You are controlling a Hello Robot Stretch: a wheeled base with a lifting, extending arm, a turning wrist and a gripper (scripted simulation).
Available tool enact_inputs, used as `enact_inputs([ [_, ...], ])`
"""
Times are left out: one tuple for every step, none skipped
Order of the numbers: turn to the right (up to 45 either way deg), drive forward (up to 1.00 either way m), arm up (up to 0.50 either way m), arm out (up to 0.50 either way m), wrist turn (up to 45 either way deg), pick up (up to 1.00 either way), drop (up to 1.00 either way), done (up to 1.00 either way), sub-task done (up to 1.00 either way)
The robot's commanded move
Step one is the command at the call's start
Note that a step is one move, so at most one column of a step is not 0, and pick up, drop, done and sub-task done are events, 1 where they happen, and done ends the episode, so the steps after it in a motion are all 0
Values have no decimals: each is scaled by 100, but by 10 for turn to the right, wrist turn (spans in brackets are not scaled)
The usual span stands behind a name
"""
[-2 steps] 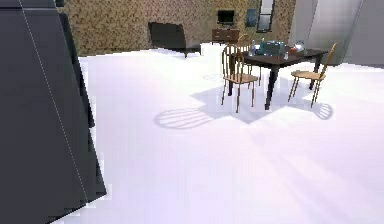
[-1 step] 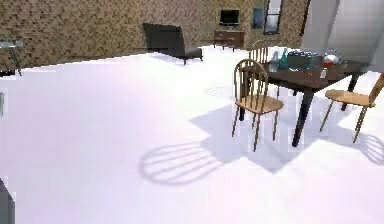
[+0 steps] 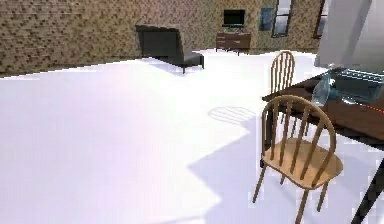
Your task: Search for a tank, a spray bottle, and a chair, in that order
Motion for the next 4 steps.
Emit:
enact_inputs([
  [30,0,0,0,0,0,0,0,0],
  [-60,0,0,0,0,0,0,0,0],
  [0,100,0,0,0,0,0,0,0],
  [-210,0,0,0,0,0,0,0,0],
])
